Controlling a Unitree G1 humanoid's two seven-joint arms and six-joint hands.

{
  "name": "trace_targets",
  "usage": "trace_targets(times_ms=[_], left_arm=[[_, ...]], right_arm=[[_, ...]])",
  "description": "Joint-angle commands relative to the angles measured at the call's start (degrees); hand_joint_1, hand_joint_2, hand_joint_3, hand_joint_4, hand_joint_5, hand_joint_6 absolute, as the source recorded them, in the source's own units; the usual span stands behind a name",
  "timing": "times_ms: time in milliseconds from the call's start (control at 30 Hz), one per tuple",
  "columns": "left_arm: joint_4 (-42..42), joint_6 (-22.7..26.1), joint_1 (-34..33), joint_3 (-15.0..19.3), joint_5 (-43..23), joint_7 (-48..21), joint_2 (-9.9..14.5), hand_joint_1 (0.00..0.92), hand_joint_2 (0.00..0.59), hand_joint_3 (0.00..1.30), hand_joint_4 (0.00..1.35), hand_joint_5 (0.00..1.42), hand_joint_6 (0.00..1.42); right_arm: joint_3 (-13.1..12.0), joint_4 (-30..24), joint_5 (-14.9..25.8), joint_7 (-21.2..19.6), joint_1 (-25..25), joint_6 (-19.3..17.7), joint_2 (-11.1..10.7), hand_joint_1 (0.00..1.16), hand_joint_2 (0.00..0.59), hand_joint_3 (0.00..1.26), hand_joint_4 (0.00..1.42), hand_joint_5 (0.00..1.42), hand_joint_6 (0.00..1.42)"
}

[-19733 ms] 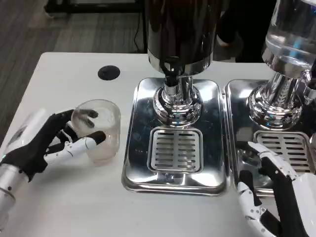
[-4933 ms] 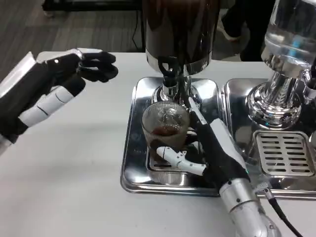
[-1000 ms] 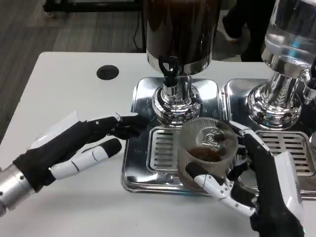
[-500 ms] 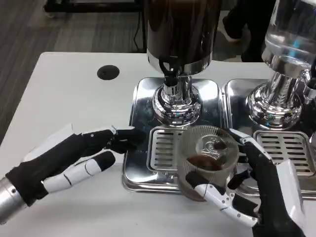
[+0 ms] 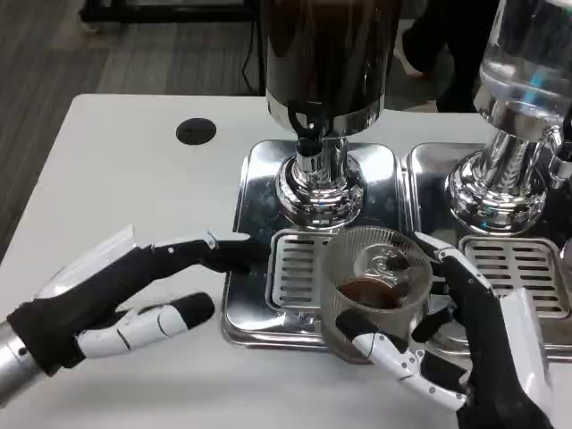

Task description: Grasp the cup under the faucet to collect the drink, then remove the cup.

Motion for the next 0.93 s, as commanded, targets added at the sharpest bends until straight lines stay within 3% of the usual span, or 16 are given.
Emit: trace_targets(times_ms=[33, 267, 933], left_arm=[[0.6, -2.1, 0.0, 0.4, 1.8, 0.9, 1.5, 0.0, 0.161, 0.27, 0.25, 0.28, 0.26], [2.0, -3.2, -0.5, 0.9, 3.3, 3.2, 1.8, 0.0, 0.166, 0.29, 0.25, 0.18, 0.16], [7.0, -6.9, -2.9, -0.1, 6.3, 5.2, 2.9, 0.0, 0.16, 0.29, 0.19, 0.12, 0.16]], right_arm=[[-0.1, -1.0, 0.5, -0.6, -1.3, -3.0, 0.4, 0.64, 0.232, 0.53, 0.58, 0.75, 0.9], [-0.3, -0.9, 0.5, -0.9, -1.4, -3.1, 0.5, 0.64, 0.234, 0.53, 0.59, 0.75, 0.92], [-0.6, -1.3, 0.2, -1.2, -1.1, -3.0, 0.9, 0.66, 0.232, 0.53, 0.59, 0.76, 0.94]])
